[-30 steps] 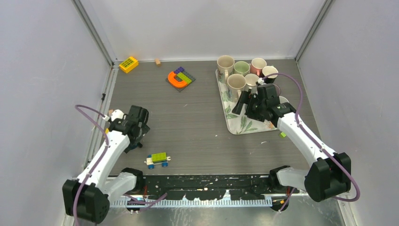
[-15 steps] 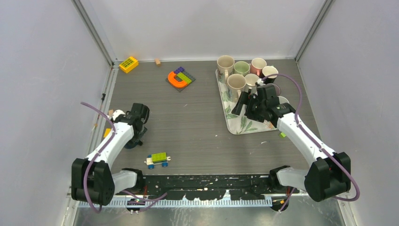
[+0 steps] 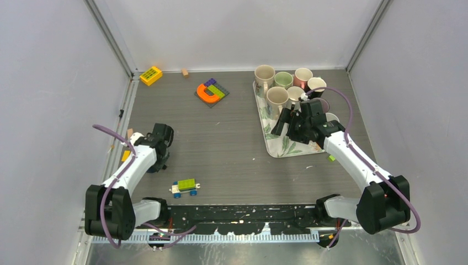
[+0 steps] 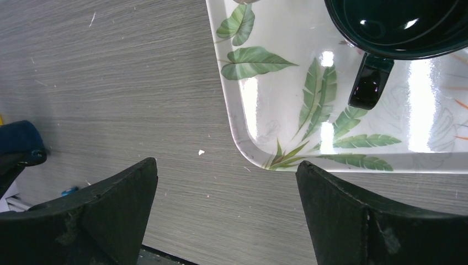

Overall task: Turn the mug right side up
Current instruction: Turn over the cup at the center of the board.

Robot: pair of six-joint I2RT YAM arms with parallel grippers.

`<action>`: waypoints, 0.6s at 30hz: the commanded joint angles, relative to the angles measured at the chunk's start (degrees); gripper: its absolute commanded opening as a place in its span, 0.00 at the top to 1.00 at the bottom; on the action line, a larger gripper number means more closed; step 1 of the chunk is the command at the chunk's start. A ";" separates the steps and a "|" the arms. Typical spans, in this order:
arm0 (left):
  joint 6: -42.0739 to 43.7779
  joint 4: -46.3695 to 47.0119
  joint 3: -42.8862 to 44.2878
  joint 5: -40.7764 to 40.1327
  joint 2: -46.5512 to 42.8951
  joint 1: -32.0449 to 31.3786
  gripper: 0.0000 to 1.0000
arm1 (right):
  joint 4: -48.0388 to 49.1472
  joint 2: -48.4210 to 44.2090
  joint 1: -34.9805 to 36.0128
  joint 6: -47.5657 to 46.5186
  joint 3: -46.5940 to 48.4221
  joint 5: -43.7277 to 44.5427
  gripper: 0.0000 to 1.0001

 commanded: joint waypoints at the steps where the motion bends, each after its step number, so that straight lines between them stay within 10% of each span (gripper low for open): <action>1: -1.53 2.04 0.40 -2.79 0.09 0.41 0.69 | 1.56 0.29 0.24 0.43 0.55 -0.93 0.00; 7: 1.63 4.48 0.50 -1.29 -0.75 0.40 0.98 | 1.72 0.28 0.19 0.25 0.37 -0.65 0.00; 18: 11.95 11.63 2.16 8.09 -6.99 0.41 1.00 | 1.82 0.25 0.19 0.36 0.52 -0.92 0.00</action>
